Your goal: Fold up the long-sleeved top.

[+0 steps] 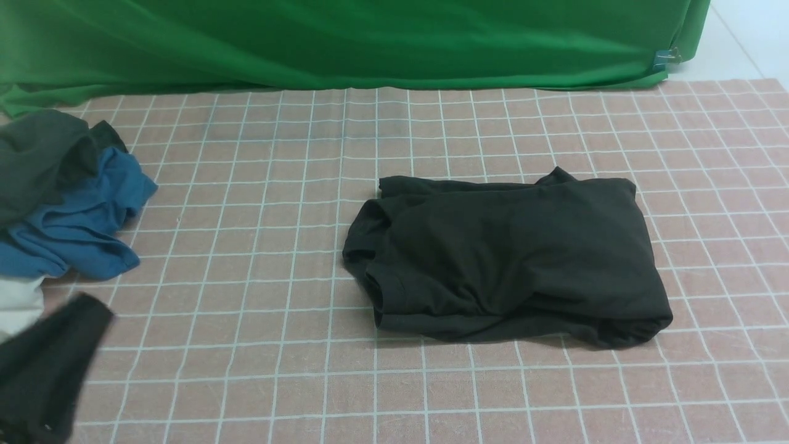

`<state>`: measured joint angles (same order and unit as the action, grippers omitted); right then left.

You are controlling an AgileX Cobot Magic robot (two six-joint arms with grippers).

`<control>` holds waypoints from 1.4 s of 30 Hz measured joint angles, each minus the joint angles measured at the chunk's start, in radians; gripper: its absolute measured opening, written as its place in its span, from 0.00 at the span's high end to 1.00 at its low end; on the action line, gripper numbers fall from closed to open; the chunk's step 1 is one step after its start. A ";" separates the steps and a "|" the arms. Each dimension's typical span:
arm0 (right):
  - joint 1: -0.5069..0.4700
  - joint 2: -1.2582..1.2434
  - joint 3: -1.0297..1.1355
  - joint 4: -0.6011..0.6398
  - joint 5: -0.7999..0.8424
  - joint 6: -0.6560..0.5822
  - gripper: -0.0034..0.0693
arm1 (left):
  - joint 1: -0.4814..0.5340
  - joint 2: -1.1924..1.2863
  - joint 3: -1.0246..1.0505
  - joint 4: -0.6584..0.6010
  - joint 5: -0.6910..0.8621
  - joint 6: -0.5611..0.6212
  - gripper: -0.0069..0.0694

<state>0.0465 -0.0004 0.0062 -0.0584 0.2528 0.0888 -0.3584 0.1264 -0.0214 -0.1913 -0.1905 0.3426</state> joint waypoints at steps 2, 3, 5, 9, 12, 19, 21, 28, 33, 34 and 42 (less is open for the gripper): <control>0.000 0.000 0.000 0.000 0.000 0.000 0.79 | 0.111 -0.001 0.024 -0.004 0.009 -0.029 0.89; 0.000 0.000 0.000 0.000 0.000 0.000 0.79 | 0.122 -0.001 0.024 -0.005 0.016 -0.036 0.89; 0.000 0.000 0.000 0.000 0.000 0.000 0.78 | 0.229 -0.008 0.025 -0.012 0.086 -0.064 0.89; 0.000 0.000 0.000 0.000 0.000 0.000 0.77 | 0.342 -0.051 0.028 -0.021 0.315 -0.080 0.89; 0.000 0.000 0.000 0.000 0.000 0.000 0.76 | 0.380 -0.094 0.028 -0.042 0.400 -0.078 0.89; 0.000 -0.001 0.000 0.000 -0.002 0.000 0.74 | 0.413 -0.126 0.028 -0.050 0.423 -0.071 0.89; 0.000 -0.001 0.000 0.000 -0.003 0.000 0.73 | 0.413 -0.128 0.028 -0.050 0.423 -0.071 0.89; 0.000 -0.001 0.000 0.000 -0.003 0.000 0.72 | 0.413 -0.128 0.028 -0.050 0.426 -0.064 0.89; 0.000 -0.001 0.000 0.000 -0.003 0.000 0.70 | 0.413 -0.128 0.028 -0.050 0.426 -0.064 0.89; 0.000 -0.001 0.000 0.000 -0.003 0.000 0.70 | 0.413 -0.128 0.028 -0.050 0.426 -0.064 0.89; 0.000 -0.001 0.000 0.000 -0.003 0.001 0.67 | 0.413 -0.128 0.028 -0.049 0.427 -0.064 0.89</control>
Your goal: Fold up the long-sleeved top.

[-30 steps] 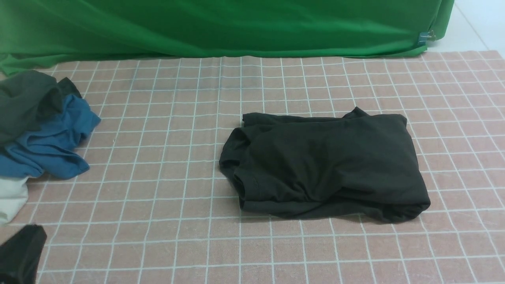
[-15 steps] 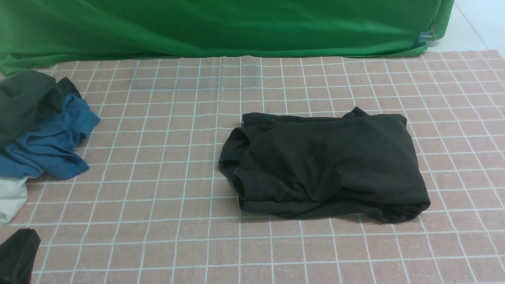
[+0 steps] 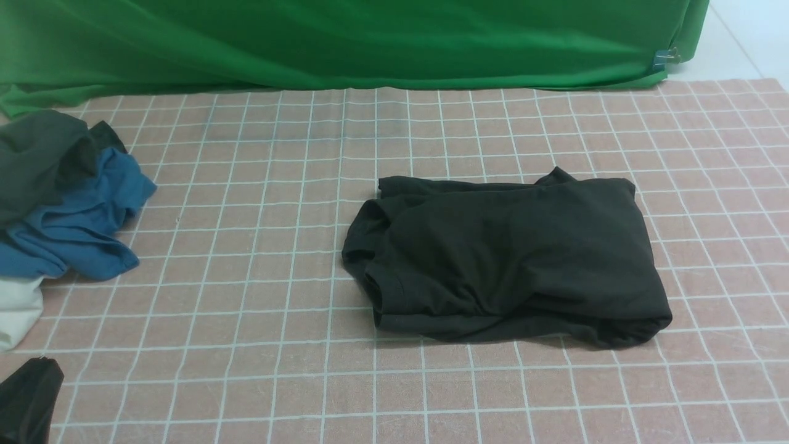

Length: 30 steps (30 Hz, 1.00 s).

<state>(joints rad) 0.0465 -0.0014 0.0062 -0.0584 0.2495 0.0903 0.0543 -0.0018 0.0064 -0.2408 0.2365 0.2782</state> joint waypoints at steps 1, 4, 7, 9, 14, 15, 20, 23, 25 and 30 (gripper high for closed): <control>0.000 0.000 0.000 0.000 0.000 0.000 0.67 | 0.000 0.000 0.000 0.000 0.000 0.000 0.89; 0.000 0.000 0.000 0.000 0.000 0.000 0.65 | 0.000 0.000 0.000 0.000 0.000 0.000 0.89; 0.000 0.000 0.000 0.000 0.000 0.000 0.65 | 0.000 0.000 0.000 0.000 0.000 0.000 0.89; 0.000 0.000 0.000 0.000 0.000 0.000 0.64 | 0.000 0.000 0.000 0.001 0.000 0.000 0.89; 0.000 0.000 0.000 0.000 0.000 0.000 0.63 | 0.000 0.000 0.000 0.003 0.000 0.000 0.89; 0.000 0.000 0.000 0.000 0.000 0.000 0.63 | 0.000 0.000 0.000 0.003 0.000 0.000 0.89; 0.000 0.000 0.000 0.000 0.000 0.001 0.63 | 0.000 0.000 0.000 0.004 0.000 0.000 0.89; 0.000 0.000 0.000 0.000 0.000 0.001 0.63 | 0.000 0.000 0.000 0.004 0.000 0.000 0.89; 0.000 0.000 0.000 0.000 0.000 0.000 0.63 | 0.000 0.000 0.000 0.004 0.000 0.000 0.89; 0.000 0.000 0.000 0.000 0.000 0.000 0.63 | 0.000 0.000 0.000 0.004 0.000 0.000 0.89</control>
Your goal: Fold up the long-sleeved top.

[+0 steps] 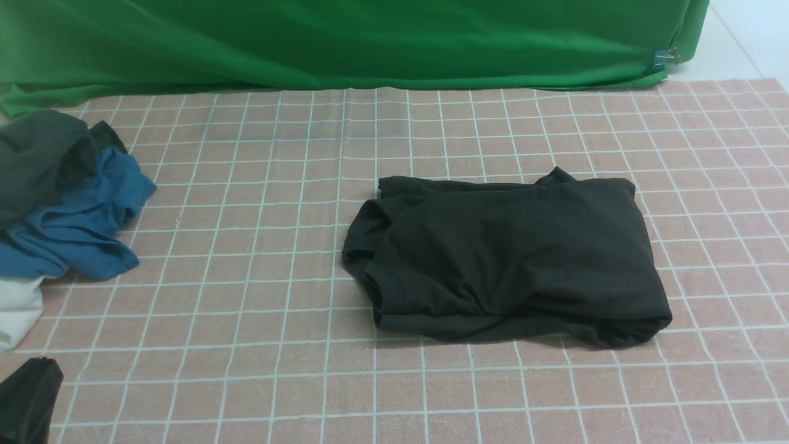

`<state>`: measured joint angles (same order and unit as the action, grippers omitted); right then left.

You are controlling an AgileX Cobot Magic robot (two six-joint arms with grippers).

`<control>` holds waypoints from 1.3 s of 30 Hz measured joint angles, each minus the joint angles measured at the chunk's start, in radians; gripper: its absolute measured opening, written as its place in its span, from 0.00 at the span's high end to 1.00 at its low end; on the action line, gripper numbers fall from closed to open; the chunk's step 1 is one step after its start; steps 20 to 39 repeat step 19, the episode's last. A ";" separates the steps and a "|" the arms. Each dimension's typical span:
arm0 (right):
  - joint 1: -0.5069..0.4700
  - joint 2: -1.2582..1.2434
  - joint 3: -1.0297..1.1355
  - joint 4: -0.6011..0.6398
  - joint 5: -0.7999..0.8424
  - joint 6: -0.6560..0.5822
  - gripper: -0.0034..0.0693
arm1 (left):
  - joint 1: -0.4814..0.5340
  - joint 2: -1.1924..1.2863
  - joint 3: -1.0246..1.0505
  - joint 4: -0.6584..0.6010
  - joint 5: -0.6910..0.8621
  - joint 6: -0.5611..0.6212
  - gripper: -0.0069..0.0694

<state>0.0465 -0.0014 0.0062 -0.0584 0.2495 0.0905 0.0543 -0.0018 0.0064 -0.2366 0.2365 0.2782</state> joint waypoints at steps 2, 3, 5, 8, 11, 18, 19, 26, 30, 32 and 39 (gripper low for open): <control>0.000 0.000 0.000 0.000 0.000 0.000 0.63 | 0.000 0.000 0.000 0.000 0.000 0.000 0.89; 0.000 0.000 0.000 0.000 0.000 0.000 0.63 | 0.000 0.000 0.000 0.000 0.000 0.000 0.89; 0.000 0.000 0.000 0.000 0.000 0.000 0.63 | 0.000 0.000 0.000 0.000 0.000 0.000 0.89; 0.000 0.000 0.000 0.000 0.000 0.000 0.62 | 0.000 0.000 0.000 0.000 0.000 0.000 0.89; 0.000 0.000 0.000 0.000 0.000 0.000 0.62 | 0.000 0.000 0.000 0.000 0.000 0.000 0.89; 0.000 0.000 0.000 0.000 0.000 0.000 0.62 | 0.015 0.000 0.000 0.001 0.000 0.000 0.89; 0.000 0.000 0.000 0.000 0.000 0.000 0.62 | 0.017 0.000 0.000 0.003 0.000 0.000 0.89; 0.000 0.000 0.000 0.000 0.000 0.000 0.62 | 0.017 0.000 0.000 0.003 0.000 0.000 0.89; 0.000 0.000 0.000 0.000 0.000 0.000 0.62 | 0.017 0.000 0.000 0.003 0.000 0.000 0.89; 0.000 0.000 0.000 0.000 0.000 0.000 0.62 | 0.017 0.000 0.000 0.003 0.000 0.000 0.89; 0.000 0.000 0.000 0.000 0.000 0.000 0.62 | 0.017 0.000 0.000 0.003 0.000 0.000 0.89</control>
